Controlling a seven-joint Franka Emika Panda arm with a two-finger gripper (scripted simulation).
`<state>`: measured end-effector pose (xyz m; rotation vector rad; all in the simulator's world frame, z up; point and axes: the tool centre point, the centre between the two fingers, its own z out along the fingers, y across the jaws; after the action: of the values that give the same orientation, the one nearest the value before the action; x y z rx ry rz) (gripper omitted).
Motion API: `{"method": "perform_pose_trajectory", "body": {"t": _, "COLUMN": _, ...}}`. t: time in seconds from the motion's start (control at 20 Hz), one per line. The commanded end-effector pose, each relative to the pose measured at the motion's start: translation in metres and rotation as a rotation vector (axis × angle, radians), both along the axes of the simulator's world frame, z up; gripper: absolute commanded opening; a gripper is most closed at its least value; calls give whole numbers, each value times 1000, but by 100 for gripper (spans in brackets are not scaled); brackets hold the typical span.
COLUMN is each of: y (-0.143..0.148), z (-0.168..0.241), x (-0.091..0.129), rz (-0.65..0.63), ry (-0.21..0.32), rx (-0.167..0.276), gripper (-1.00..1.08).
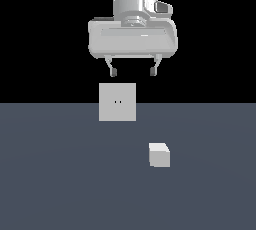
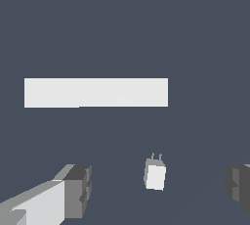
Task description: Plug the charger into the wall socket.
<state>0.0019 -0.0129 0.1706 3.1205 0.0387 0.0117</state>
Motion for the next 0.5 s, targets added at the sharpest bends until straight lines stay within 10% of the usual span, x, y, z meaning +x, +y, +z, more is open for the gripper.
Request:
{"method": "perform_pose_trajectory", "body": {"t": 0.0, "y": 0, "z": 0, "x": 0, "rz": 0, "ry": 0, "rx": 0, "gripper": 100}}
{"method": "perform_pose_trajectory", "body": {"t": 0.45, "y": -3, "z": -7, "x": -7, "rz": -10, "ry": -19, "rx": 1, "gripper": 100}}
